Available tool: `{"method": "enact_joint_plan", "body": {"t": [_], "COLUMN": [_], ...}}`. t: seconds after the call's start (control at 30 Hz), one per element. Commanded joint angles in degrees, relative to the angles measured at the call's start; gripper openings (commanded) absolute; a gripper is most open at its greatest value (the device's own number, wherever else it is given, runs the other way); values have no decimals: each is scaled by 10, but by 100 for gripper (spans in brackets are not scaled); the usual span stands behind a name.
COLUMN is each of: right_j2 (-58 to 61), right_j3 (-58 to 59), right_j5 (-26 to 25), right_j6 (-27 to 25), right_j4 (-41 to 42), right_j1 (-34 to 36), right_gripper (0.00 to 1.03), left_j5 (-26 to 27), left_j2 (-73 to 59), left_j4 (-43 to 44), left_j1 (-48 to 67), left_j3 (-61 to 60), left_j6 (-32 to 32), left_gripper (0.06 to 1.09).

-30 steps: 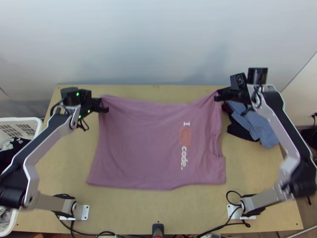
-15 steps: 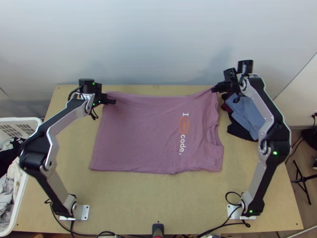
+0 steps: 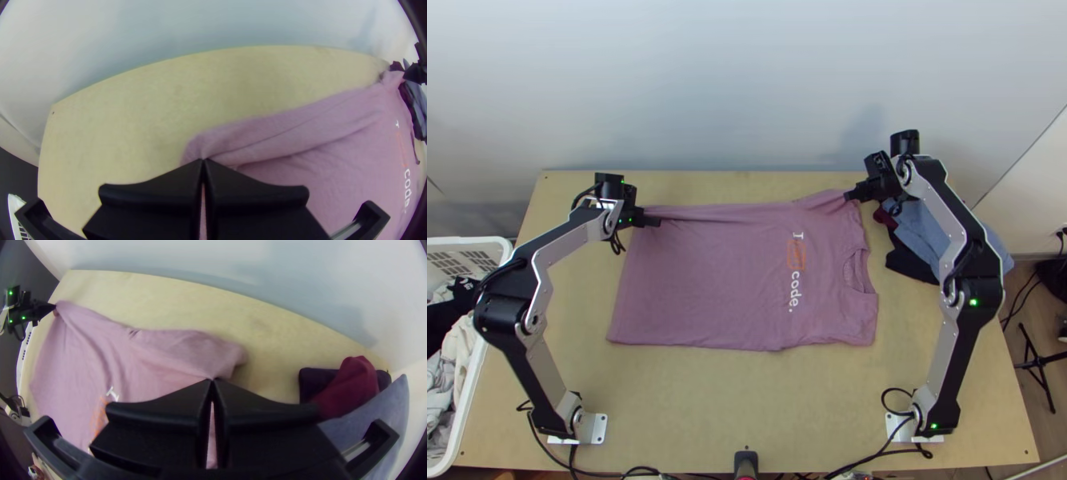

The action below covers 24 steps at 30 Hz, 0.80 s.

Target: Fold the t-shirt

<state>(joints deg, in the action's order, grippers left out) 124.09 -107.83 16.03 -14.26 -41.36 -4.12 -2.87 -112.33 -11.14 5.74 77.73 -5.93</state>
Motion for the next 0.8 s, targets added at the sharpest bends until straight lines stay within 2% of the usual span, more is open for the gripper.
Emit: {"method": "enact_joint_plan", "body": {"t": [0.0,0.3,0.77], "right_j2": [-83,-179,-232], "right_j3": [107,230,303], "right_j5": [1,1,1], "right_j6": [-2,6,4], "right_j4": [-18,-18,-17], "right_j1": [-31,-34,10], "right_gripper": [3,3,3], "left_j5": [16,16,16], "left_j2": [56,116,120], "left_j4": [-28,-33,-31], "left_j1": [9,29,-23], "left_j3": [-44,-113,-138], "left_j6": [-13,-17,-29], "left_gripper": [10,10,10]}}
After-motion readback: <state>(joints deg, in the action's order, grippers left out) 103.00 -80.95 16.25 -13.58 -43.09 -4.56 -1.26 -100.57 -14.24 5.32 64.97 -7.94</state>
